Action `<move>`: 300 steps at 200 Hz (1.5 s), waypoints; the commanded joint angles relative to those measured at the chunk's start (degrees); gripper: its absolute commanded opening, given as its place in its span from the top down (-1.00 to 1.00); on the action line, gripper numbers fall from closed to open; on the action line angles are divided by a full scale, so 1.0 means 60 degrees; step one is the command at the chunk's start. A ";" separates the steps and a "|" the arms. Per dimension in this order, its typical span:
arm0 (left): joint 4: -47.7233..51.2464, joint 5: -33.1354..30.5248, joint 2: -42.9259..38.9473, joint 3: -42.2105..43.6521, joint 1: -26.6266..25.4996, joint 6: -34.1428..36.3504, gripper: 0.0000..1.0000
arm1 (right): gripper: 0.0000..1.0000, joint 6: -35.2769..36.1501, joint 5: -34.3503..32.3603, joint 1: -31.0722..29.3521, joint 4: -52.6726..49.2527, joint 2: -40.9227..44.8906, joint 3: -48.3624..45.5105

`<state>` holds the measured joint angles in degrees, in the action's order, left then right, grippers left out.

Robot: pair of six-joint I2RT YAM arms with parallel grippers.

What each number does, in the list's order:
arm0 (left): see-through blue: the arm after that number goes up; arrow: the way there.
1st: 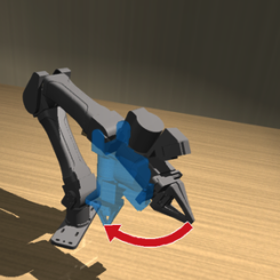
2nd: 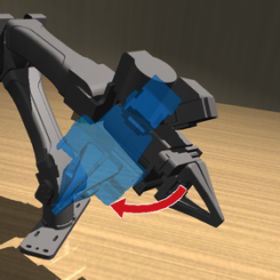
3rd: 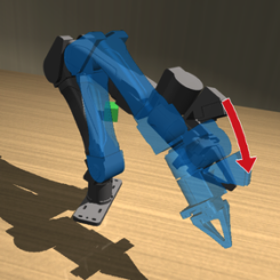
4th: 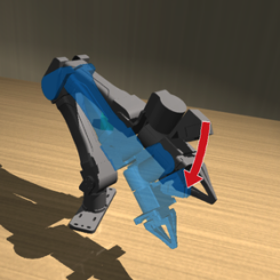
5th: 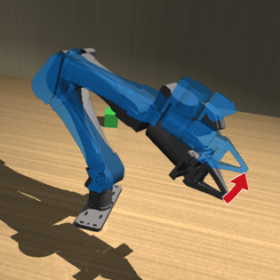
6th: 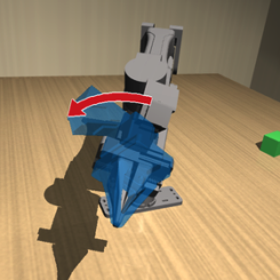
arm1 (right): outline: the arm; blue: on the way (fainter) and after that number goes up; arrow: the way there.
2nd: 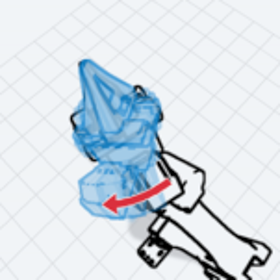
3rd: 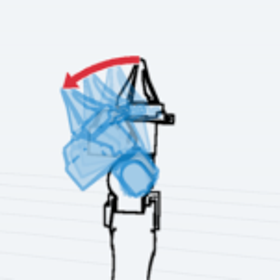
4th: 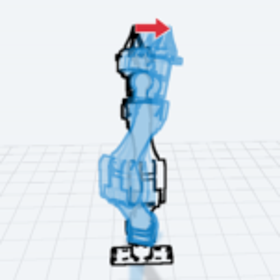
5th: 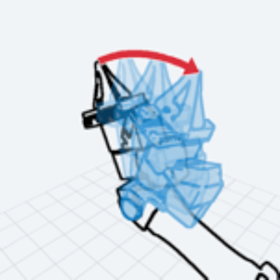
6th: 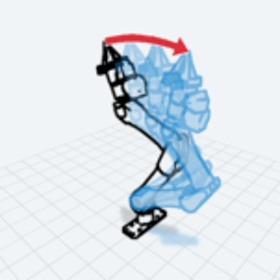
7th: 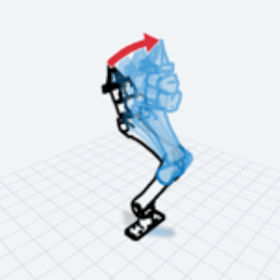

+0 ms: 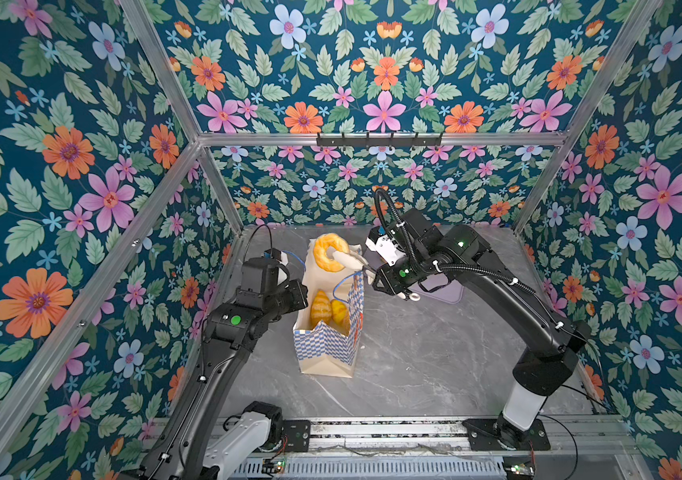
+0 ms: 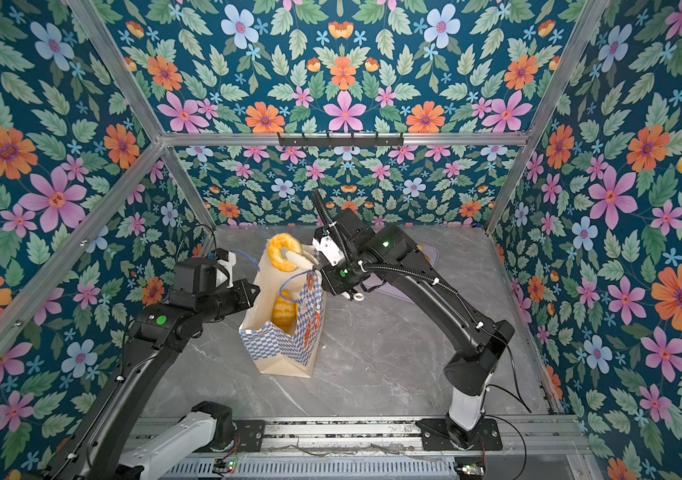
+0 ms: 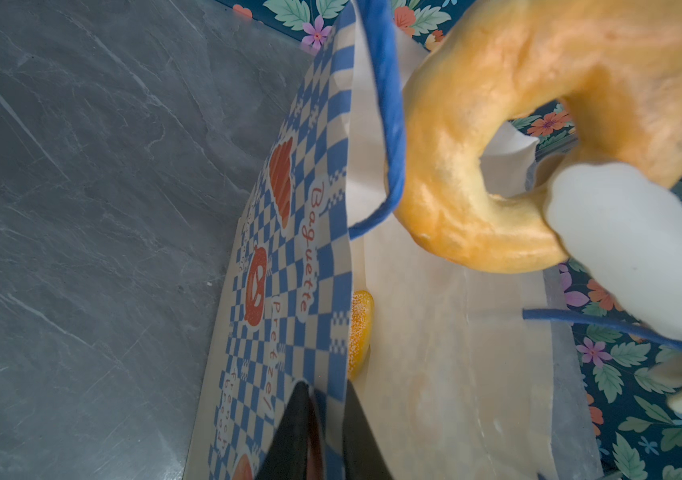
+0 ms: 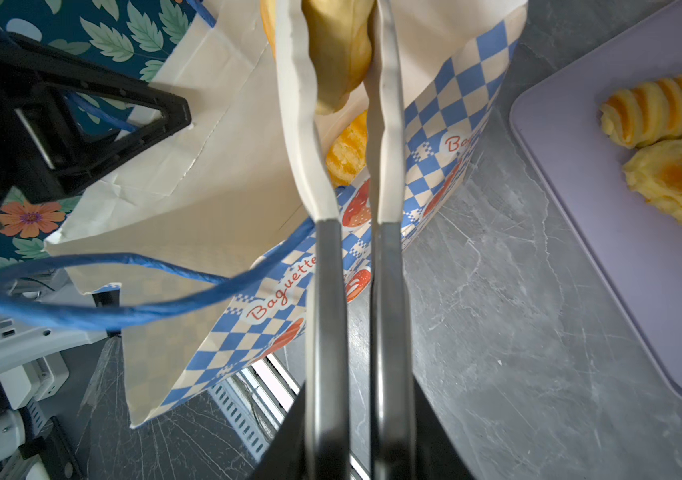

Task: Place the fake bread into the paper bag
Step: 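Carry the ring donut with the tongs over the open paper bag, then open the tongs to drop the ring donut into the bag, then move the tongs back over the striped rolls on the tray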

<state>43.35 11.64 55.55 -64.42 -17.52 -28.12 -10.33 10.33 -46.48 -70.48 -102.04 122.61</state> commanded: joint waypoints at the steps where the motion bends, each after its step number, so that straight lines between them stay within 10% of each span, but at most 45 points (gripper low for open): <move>1: -0.0132 -0.0006 -0.0015 -0.0015 0.0007 -0.0015 0.68 | 0.35 0.0225 -0.0092 -0.0023 -0.0018 0.0034 0.0063; 300: -0.0143 -0.0021 -0.0105 0.0066 0.0009 -0.0026 0.68 | 0.31 -0.0755 -0.2086 0.0162 0.1372 0.0890 -0.0254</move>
<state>43.31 11.62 55.05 -64.07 -17.52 -28.14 -13.37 -0.05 -46.24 -65.32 -98.24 122.41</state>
